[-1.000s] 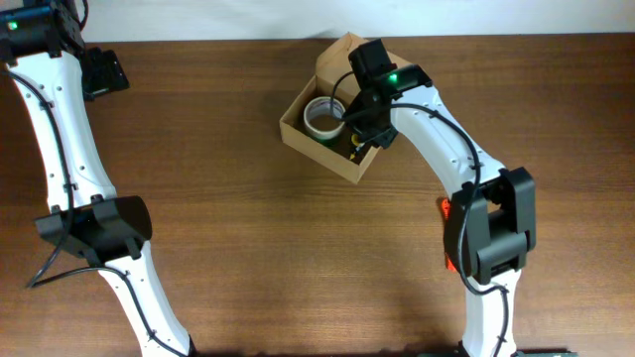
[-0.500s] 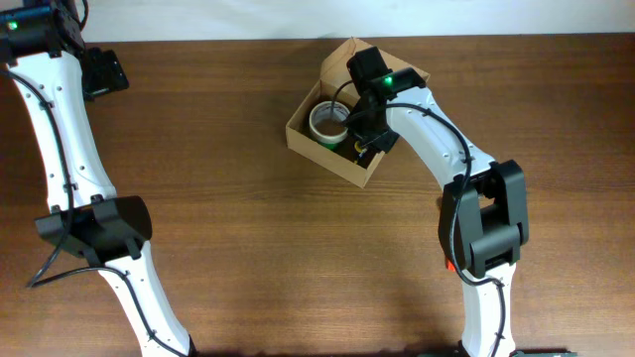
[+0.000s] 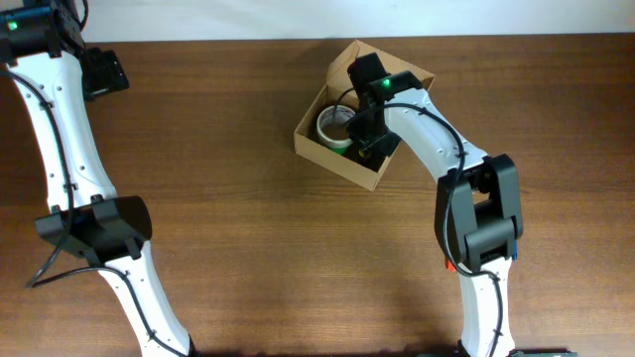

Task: Pack container
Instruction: 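Carry the yellow correction tape into the box with the right gripper, then release the correction tape and raise the right gripper out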

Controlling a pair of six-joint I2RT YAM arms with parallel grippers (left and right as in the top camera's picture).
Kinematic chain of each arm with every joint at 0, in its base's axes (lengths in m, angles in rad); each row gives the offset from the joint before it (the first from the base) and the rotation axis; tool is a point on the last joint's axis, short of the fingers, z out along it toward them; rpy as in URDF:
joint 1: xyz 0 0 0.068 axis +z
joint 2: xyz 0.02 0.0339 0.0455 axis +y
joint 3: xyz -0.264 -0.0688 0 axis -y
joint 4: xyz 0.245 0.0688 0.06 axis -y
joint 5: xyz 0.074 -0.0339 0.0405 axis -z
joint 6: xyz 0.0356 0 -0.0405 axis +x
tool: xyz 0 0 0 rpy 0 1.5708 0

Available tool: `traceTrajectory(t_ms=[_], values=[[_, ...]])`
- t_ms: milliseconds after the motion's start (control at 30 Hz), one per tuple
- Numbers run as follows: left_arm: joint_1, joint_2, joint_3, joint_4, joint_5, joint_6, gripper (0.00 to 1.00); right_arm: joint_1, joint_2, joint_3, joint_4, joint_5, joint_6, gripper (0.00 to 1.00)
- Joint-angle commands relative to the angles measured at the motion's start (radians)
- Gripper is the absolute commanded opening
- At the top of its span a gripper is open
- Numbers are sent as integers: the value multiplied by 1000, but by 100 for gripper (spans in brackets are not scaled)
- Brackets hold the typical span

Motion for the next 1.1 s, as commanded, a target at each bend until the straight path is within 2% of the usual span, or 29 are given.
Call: traceTrajectory(t_ms=[0, 200, 333, 500, 767, 933, 1067], values=[[3, -9, -6, 2, 4, 5, 100, -7, 6, 17, 23, 16, -105, 45], [3, -9, -6, 2, 4, 5, 100, -7, 5, 59, 32, 17, -185, 47], [3, -9, -6, 2, 4, 5, 100, -7, 5, 127, 24, 31, -235, 53], [3, -9, -6, 2, 4, 5, 100, -6, 5, 217, -21, 66, -236, 53], [3, -9, -6, 2, 4, 5, 100, -6, 5, 229, -45, 73, -235, 53], [3, -9, -6, 2, 4, 5, 100, -6, -6, 301, -55, 74, -339, 53], [3, -9, -6, 2, 4, 5, 100, -7, -33, 447, -123, 95, -476, 53]])
